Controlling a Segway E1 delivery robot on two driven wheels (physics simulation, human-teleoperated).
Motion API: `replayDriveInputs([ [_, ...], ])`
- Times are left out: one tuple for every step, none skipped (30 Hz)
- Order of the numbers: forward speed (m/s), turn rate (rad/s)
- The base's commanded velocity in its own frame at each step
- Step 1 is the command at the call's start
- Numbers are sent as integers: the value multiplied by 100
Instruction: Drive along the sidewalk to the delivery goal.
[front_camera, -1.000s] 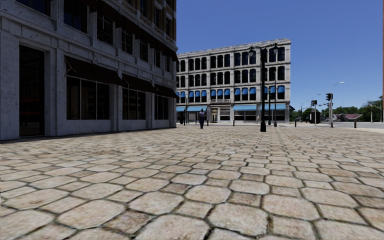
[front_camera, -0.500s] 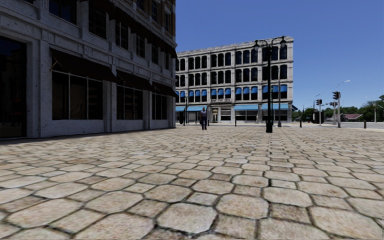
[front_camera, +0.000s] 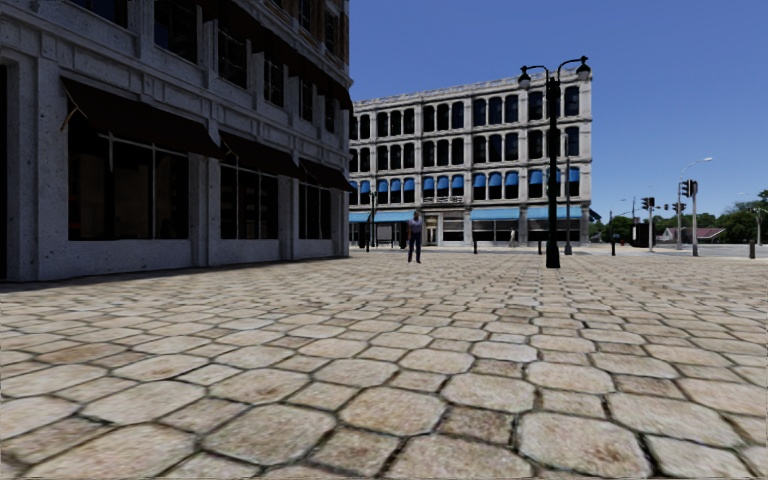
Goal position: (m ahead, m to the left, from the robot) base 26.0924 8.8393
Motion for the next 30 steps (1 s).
replayDriveInputs([
  [200,0],
  [200,0],
  [200,0],
  [200,0],
  [200,0],
  [200,0],
  [200,0],
  [200,0],
  [200,0],
  [200,0],
  [200,0],
  [200,0],
  [200,0],
  [200,0],
  [200,0],
  [200,0],
  [200,0],
  [200,0],
  [200,0],
  [200,0],
  [200,0],
  [200,0],
  [200,0],
  [200,0],
  [200,0],
  [200,0],
  [200,0],
  [200,0],
  [200,0],
  [200,0],
])
